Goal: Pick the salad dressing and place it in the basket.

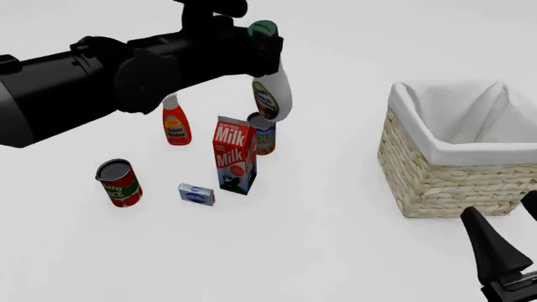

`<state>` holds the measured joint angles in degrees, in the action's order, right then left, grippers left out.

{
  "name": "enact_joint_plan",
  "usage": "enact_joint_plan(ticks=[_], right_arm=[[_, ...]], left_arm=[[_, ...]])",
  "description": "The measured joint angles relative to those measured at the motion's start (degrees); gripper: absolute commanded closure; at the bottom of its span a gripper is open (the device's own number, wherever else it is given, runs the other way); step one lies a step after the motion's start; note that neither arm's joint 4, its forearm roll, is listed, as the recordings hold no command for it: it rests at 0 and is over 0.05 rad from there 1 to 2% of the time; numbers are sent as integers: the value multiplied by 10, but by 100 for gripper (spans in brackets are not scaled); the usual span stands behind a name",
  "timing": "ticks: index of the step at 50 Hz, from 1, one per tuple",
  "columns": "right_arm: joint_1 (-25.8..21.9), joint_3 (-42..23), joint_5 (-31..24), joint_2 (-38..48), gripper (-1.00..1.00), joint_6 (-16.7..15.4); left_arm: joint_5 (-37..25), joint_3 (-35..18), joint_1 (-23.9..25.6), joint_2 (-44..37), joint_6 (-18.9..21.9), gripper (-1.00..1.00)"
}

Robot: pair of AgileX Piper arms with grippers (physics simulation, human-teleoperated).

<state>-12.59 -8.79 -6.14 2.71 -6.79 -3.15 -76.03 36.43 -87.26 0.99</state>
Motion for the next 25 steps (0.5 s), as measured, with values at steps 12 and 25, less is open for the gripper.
enact_joint_plan(ticks=[12, 25], right_arm=[[-82, -93, 23, 125, -100, -84], [-142, -159, 81, 232, -100, -132]], left_arm=[[2, 9, 20, 1, -2, 100], [5, 15, 34, 1, -4, 100]])
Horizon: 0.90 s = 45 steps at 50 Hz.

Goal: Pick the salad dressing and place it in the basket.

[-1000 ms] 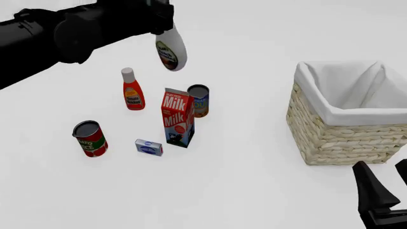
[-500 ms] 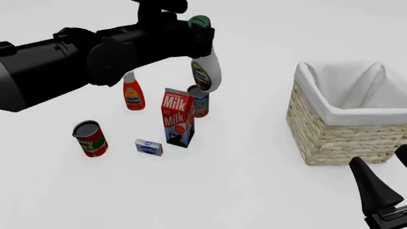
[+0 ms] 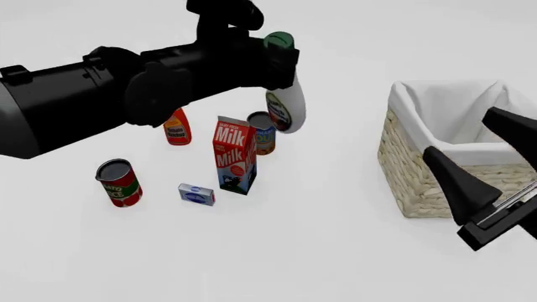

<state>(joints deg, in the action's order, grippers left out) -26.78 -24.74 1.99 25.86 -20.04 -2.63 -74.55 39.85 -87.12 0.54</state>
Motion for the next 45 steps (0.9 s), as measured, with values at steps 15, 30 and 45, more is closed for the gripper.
enact_joint_plan(ticks=[15, 30, 45], right_arm=[[-36, -35, 75, 96, -100, -14], [-60, -42, 148, 156, -100, -10], [-86, -47, 218, 194, -100, 0]], left_arm=[[4, 10, 12, 4, -3, 100], [4, 19, 24, 15, -13, 100], [1, 26, 33, 28, -26, 100]])
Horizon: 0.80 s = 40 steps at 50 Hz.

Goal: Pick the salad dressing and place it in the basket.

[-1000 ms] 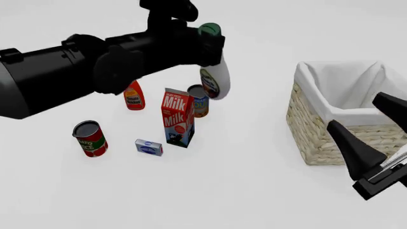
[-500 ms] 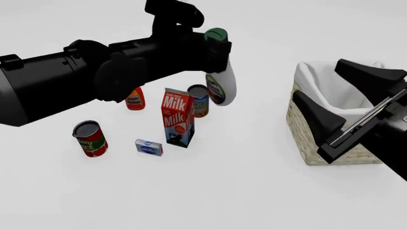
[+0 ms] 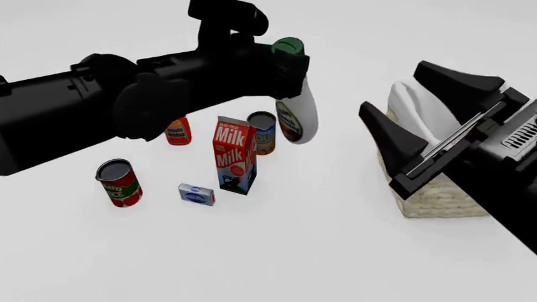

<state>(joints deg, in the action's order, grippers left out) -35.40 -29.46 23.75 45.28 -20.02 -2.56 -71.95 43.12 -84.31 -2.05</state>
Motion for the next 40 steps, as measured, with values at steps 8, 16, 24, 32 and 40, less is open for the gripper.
enact_joint_plan(ticks=[8, 16, 24, 32, 40], right_arm=[[-12, -5, 30, 18, -100, 8], [-22, -10, 51, 34, -100, 16], [-29, -13, 69, 50, -100, 30], [-32, -15, 87, 68, -100, 40], [-33, -13, 106, 84, -100, 47]], left_arm=[[-3, 2, 5, 6, -6, 100], [-5, 4, 10, 12, -11, 100], [-7, 6, 14, 18, -14, 100], [-10, 7, 16, 24, -15, 100], [-14, 8, 18, 32, -16, 100]])
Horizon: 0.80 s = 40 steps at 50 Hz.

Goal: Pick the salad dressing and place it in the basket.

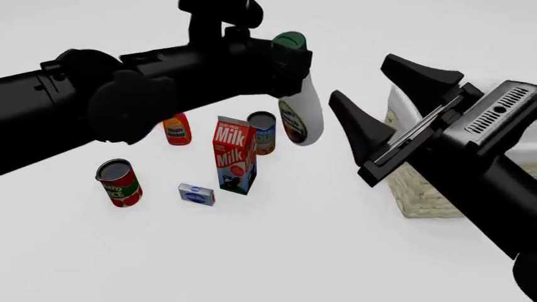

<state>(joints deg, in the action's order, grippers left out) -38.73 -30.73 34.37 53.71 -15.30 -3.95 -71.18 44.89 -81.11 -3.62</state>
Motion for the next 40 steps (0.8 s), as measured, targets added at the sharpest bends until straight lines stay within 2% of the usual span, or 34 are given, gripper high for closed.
enact_joint_plan(ticks=[21, 40], right_arm=[[4, 6, 57, 63, -100, 5], [6, -21, 75, 113, -100, -10]], left_arm=[[-7, 2, 14, 21, -3, 100], [-8, 5, 22, 30, -5, 100]])
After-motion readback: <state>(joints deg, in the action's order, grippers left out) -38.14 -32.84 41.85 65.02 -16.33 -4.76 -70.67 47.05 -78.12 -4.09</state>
